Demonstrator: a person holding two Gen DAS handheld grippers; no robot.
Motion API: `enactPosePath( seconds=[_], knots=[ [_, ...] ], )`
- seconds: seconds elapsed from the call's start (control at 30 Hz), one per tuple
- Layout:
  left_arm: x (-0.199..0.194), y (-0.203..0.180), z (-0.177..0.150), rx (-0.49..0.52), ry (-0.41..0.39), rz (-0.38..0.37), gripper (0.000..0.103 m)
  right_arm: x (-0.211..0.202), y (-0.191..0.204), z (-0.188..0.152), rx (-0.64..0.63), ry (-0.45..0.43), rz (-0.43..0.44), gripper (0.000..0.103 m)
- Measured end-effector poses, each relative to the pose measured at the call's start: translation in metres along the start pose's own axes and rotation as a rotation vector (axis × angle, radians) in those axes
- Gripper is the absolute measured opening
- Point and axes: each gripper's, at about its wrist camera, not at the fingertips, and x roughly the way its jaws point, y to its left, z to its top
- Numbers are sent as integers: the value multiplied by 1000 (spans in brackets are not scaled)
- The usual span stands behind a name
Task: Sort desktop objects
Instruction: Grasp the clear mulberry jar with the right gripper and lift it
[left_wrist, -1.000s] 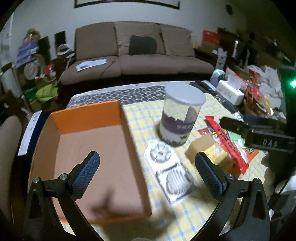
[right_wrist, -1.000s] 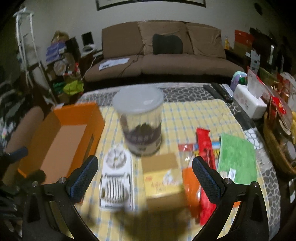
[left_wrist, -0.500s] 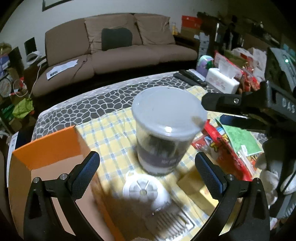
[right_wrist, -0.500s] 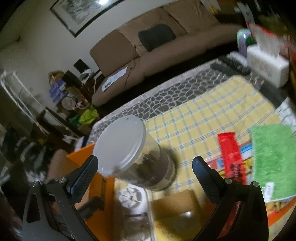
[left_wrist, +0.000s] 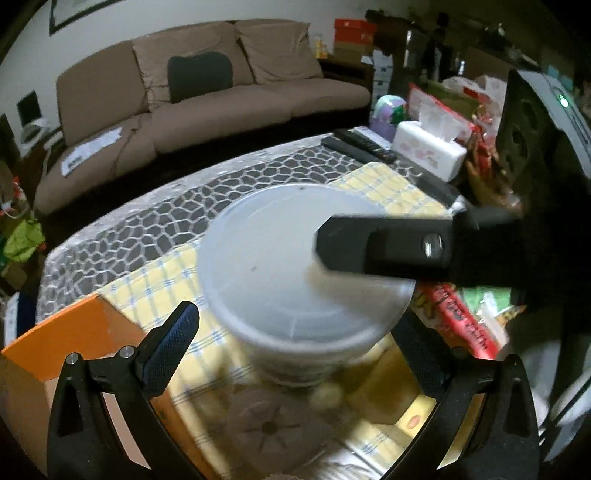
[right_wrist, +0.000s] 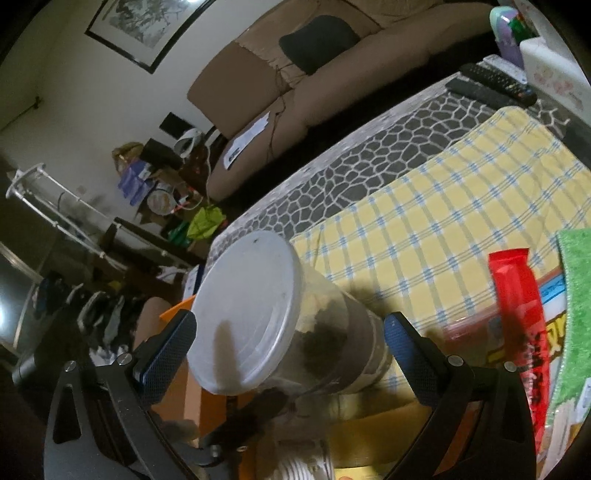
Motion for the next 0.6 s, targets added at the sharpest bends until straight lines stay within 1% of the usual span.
enactPosePath(
  seconds=[0.13,0.23,0.27,0.33,0.43,0.5,0.6],
  knots=[
    [6,-2,6,-4,18,-38,103,3,3,-3,-15,7,32,103],
    [5,-6,12,-7,7,-49,100,7,2,-5,-9,23,54,103],
    [5,-5,13,-9,4,-47,97,9,2,-5,-9,30,65,103],
    [6,-5,15,-10,5,-45,97,9,5,-6,-30,27,40,103],
    [5,-5,16,-20,-5,-35,94,5,5,-5,-26,22,61,103],
    [0,-7,16,-27,-21,-24,94,0,9,-5,-42,17,55,100],
    [-12,-9,19,-20,-60,-4,93,-7,18,-5,-65,11,61,100]
  ],
)
